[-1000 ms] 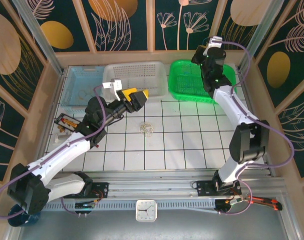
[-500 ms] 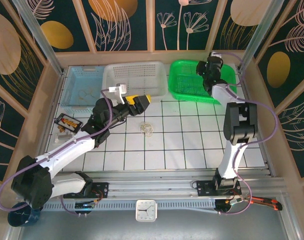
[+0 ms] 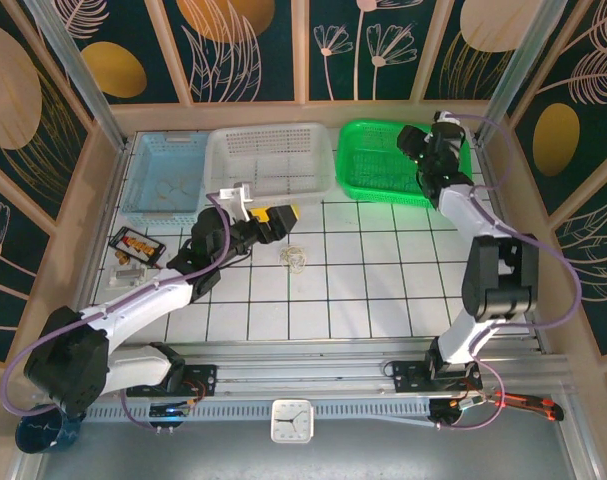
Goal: Untangle the cables
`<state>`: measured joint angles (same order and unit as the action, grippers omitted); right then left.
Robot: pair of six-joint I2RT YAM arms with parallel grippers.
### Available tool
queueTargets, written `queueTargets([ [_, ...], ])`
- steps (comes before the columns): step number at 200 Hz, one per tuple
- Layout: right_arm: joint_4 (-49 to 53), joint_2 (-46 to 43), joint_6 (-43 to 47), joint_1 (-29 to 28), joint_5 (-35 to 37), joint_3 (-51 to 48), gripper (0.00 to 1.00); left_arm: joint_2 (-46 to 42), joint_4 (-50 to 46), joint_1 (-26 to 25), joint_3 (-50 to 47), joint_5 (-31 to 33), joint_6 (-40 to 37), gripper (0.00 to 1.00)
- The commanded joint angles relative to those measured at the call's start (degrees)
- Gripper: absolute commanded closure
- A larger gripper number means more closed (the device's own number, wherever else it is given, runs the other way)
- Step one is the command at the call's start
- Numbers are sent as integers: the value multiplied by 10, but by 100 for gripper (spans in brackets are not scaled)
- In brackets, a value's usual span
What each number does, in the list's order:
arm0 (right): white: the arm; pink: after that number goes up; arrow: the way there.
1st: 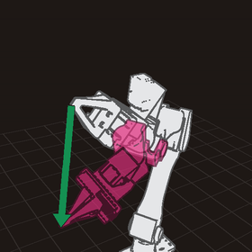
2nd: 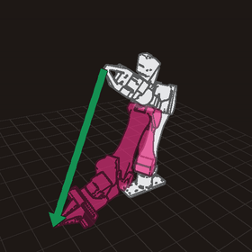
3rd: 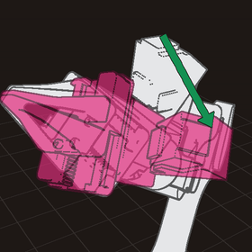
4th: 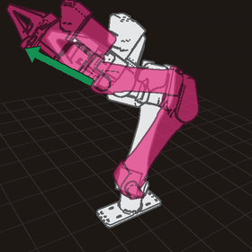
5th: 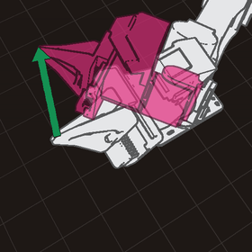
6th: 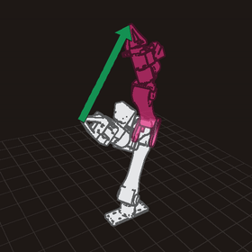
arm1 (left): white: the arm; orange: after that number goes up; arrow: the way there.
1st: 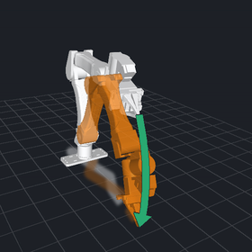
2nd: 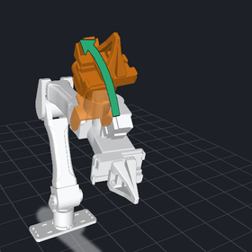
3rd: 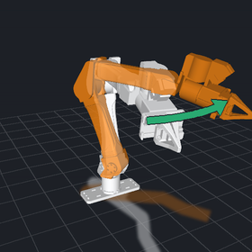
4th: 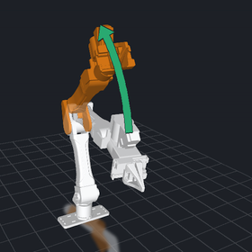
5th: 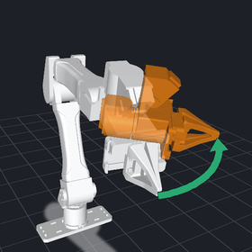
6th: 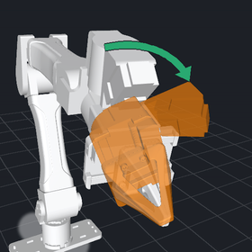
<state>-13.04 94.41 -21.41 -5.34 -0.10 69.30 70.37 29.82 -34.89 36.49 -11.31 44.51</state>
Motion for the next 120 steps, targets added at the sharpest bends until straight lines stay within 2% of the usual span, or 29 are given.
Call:
queueTargets([
  [1,-22,-52,-16,-28,-37,-53,42,-6,31,-3,-24,30,8,1],
  [25,-29,-106,-16,-77,-48,-117,42,-14,42,-2,-55,58,13,1],
  [61,-30,-165,-12,-182,-55,-206,42,-20,49,-3,-92,90,15,1],
  [84,-33,-173,-19,-252,-61,-259,42,-21,47,-3,-111,108,15,1],
  [120,-65,-149,-28,-345,-60,-314,43,-8,-17,-3,-108,127,5,1],
])
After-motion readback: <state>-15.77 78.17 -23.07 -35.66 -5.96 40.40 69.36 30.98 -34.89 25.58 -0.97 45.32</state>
